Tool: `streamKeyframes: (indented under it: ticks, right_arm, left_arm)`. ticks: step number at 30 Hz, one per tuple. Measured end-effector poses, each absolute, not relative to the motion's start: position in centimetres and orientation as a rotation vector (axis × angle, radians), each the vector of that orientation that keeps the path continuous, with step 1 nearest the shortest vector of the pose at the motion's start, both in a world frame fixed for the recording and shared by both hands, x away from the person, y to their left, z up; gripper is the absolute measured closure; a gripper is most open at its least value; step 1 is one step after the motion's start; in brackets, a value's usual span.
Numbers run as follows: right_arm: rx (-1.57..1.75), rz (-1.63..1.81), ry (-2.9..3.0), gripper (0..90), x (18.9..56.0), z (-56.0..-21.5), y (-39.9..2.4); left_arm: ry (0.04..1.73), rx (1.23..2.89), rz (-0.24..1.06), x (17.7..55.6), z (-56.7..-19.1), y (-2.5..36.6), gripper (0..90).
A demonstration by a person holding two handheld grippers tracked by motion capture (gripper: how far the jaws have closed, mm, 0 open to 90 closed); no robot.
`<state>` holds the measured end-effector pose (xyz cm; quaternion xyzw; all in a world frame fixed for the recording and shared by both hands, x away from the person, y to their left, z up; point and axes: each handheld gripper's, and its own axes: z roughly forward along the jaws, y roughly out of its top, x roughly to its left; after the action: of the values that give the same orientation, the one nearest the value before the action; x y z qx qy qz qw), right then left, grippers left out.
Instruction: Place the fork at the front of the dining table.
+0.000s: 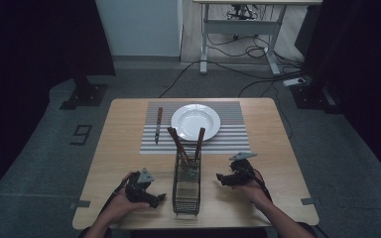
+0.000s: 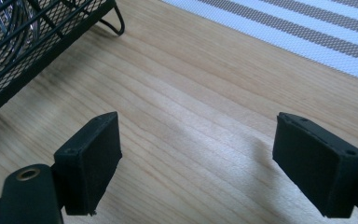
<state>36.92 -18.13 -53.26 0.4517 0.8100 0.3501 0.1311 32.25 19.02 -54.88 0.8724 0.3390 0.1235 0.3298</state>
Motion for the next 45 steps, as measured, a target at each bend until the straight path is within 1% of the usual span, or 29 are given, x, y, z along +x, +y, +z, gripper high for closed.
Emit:
streamKeyframes:
  ticks: [11,27,45]
  right_arm:
    - [1.333,1.114,2.273,17.9,36.7,-52.1,-19.1]
    - [1.243,1.266,2.209,18.6,36.0,-49.5,-19.9]
    - [1.150,1.389,2.186,19.6,36.0,-45.2,-19.3]
  left_arm:
    - [0.887,2.282,0.323,32.2,-54.9,19.0,0.0]
    - [0.886,2.281,0.323,32.2,-54.9,19.0,0.0]
    - [0.886,2.283,0.323,32.2,-54.9,19.0,0.0]
